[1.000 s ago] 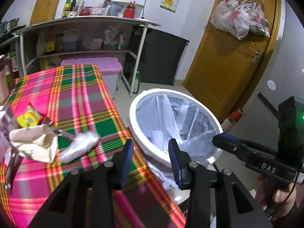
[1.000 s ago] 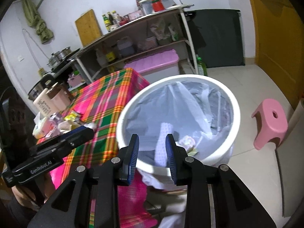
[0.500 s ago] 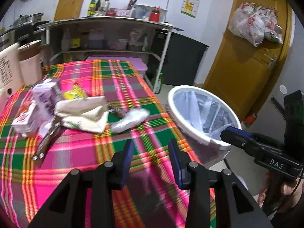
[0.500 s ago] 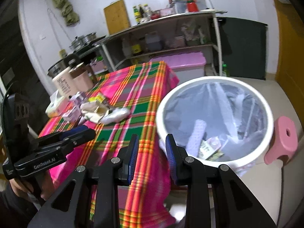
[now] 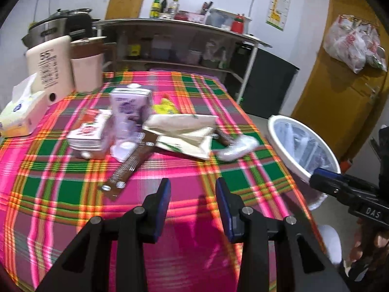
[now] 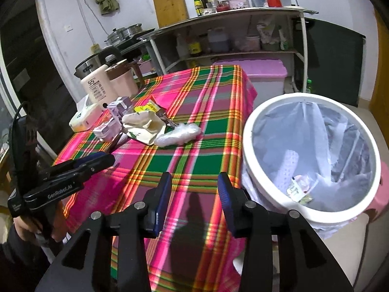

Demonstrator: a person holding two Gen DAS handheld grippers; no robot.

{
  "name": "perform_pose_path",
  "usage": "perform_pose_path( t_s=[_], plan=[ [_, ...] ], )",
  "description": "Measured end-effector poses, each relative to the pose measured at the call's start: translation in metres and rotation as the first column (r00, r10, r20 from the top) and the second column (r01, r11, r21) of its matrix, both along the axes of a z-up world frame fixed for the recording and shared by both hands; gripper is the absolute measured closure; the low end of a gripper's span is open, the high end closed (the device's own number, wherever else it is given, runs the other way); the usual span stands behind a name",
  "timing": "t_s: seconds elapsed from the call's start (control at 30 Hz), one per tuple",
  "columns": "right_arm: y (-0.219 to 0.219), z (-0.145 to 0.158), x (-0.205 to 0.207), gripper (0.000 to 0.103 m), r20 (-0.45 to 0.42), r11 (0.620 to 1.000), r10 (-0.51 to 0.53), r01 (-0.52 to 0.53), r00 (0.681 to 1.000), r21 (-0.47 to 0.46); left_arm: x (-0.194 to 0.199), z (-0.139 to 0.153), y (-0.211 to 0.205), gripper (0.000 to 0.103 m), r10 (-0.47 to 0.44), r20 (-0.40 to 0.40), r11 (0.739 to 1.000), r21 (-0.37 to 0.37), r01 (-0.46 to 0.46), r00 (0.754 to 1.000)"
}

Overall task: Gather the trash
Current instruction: 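Return both tools to the table, then grasp the brown snack wrapper with the left tool while the right tool grasps the plastic bag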

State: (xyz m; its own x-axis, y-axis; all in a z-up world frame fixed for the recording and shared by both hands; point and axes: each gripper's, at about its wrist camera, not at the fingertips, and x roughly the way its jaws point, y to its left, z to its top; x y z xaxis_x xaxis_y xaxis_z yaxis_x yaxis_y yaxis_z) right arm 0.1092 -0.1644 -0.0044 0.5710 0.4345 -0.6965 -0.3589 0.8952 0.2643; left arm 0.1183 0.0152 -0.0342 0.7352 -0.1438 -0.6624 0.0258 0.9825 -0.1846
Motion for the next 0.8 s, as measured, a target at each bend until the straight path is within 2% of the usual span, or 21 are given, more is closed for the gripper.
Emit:
perform_pose_path(
  t_s=[0.4,0.53,0.63,0.8],
  plan=[
    [0.024,-0.008,0.025,0.063,-0.054,1.000,0.008,-0.007,0.999,0.007,0.022,-0.011,0.045,0.058,0.105,-0.019,0.991,0.085,-0.103,0.994],
    [0.033,-0.013,0.035,0.063,-0.076,1.000,0.009,-0.008,0.997,0.013,0.032,-0.020,0.053,0.058,0.086,-0.080,0.995,0.053,-0.082,0.993],
    [0.041,-0.017,0.043,0.063,-0.096,1.000,0.012,-0.010,0.995,0.021,0.037,-0.026,0.050,0.058,0.080,-0.128,0.995,0.062,-0.072,0.989],
    [0.054,-0.024,0.056,0.063,-0.127,0.999,0.014,-0.010,0.992,0.030,0.030,-0.025,0.042,0.059,0.040,-0.113,0.998,0.047,-0.034,0.993]
  ],
)
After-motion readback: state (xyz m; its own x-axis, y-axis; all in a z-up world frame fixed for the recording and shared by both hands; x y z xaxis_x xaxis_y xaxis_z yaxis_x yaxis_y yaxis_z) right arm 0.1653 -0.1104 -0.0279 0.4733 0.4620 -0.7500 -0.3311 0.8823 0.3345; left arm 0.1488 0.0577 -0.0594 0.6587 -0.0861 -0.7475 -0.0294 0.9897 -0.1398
